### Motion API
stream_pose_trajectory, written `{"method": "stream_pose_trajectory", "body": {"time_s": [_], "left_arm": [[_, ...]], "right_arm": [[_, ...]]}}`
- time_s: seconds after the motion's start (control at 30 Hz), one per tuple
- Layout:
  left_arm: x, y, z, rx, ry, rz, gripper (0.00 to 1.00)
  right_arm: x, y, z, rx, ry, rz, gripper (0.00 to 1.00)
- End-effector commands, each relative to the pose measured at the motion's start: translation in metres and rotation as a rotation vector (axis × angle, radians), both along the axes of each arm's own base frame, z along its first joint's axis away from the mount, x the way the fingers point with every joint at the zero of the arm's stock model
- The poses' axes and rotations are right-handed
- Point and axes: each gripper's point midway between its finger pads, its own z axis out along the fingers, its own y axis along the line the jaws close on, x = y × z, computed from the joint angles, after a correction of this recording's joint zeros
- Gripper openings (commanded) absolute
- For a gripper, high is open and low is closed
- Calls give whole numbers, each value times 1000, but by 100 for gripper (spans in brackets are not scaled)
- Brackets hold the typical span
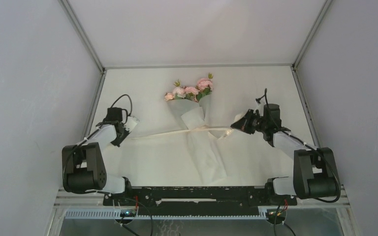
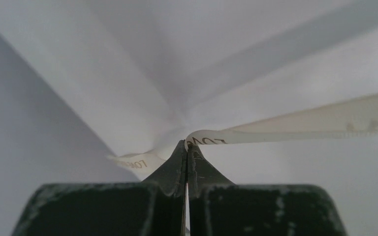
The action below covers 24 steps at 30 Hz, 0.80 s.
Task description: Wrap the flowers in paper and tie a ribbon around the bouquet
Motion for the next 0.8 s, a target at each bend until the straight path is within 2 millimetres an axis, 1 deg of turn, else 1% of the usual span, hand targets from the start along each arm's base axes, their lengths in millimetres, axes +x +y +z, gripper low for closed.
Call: {"method": "stream_pose_trajectory", "body": {"time_s": [0.0, 0.13, 0.2, 0.3, 0.4, 0.53, 0.63, 0.67, 0.7, 0.73, 0.77], "left_arm": [[0, 77, 25, 234, -73, 141, 0], [-2, 107, 34, 266, -110, 205, 0], [-3, 118, 37, 278, -114, 224, 0], [-2, 128, 41, 281, -120, 248, 0], [0, 139, 47, 288, -138, 271, 0], [2, 151, 54, 301, -144, 296, 0], [2, 158, 60, 308, -155, 313, 0], [3, 159, 62, 308, -158, 314, 0], [3, 159, 62, 302, -156, 313, 0], [5, 155, 63, 278, -156, 308, 0], [8, 148, 64, 238, -161, 302, 0]], "right_arm": [[-7, -12, -7, 96, 46, -12, 0], [-8, -35, -32, 102, 110, -97, 0], [-9, -45, -43, 99, 147, -133, 0], [-12, -58, -56, 112, 195, -183, 0], [-15, -66, -65, 123, 231, -214, 0], [-12, -70, -66, 131, 238, -246, 0], [-11, -76, -64, 94, 235, -279, 0], [-12, -75, -62, 85, 227, -270, 0], [-13, -69, -56, 83, 210, -243, 0], [-12, -58, -45, 73, 174, -197, 0], [-13, -42, -33, 50, 136, -128, 0]]}}
